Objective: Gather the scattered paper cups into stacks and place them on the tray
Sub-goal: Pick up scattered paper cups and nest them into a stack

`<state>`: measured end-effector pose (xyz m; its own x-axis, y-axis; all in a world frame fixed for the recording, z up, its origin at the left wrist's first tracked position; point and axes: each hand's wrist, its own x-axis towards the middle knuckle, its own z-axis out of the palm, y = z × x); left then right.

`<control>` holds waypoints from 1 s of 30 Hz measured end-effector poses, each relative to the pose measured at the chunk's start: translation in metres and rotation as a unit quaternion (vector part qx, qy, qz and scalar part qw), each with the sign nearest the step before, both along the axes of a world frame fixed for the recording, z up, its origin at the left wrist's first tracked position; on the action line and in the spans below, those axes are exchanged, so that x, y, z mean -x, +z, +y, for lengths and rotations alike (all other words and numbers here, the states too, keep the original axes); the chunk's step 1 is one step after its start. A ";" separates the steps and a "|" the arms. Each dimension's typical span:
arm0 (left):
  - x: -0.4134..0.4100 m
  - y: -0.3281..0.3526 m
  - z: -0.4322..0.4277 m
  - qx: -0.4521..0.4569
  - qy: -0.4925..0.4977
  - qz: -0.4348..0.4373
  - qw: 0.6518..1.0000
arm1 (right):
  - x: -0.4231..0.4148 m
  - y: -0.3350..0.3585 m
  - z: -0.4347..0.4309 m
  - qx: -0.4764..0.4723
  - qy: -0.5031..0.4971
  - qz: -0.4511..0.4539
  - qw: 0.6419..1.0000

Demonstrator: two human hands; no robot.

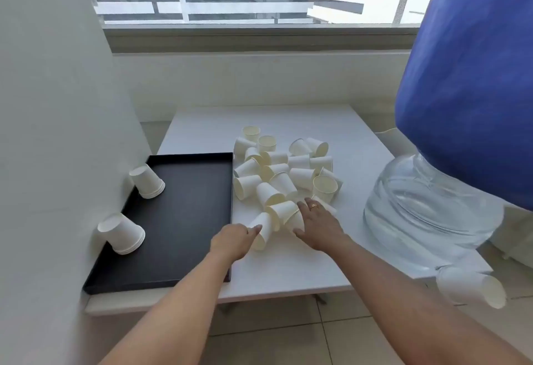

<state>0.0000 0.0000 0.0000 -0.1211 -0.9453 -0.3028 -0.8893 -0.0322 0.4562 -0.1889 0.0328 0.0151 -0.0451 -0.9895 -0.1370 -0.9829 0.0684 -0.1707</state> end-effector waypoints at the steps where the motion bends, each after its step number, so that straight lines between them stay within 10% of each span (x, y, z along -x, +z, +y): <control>1: 0.002 -0.005 -0.004 -0.040 0.021 0.048 0.998 | 0.002 -0.002 -0.001 -0.015 -0.003 -0.003 1.000; 17: 0.035 -0.043 -0.026 -0.126 0.297 0.336 0.885 | 0.022 -0.045 -0.032 -0.111 -0.019 -0.047 0.992; 30: 0.017 -0.043 -0.015 -0.041 0.234 0.345 0.908 | 0.032 -0.053 -0.025 -0.121 -0.036 -0.111 0.986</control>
<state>-0.0170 -0.0153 -0.0430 0.1011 -0.9199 -0.3788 -0.2738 -0.3918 0.8784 -0.2214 0.0081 -0.0374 -0.0560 -0.9217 -0.3838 -0.9147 0.2014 -0.3503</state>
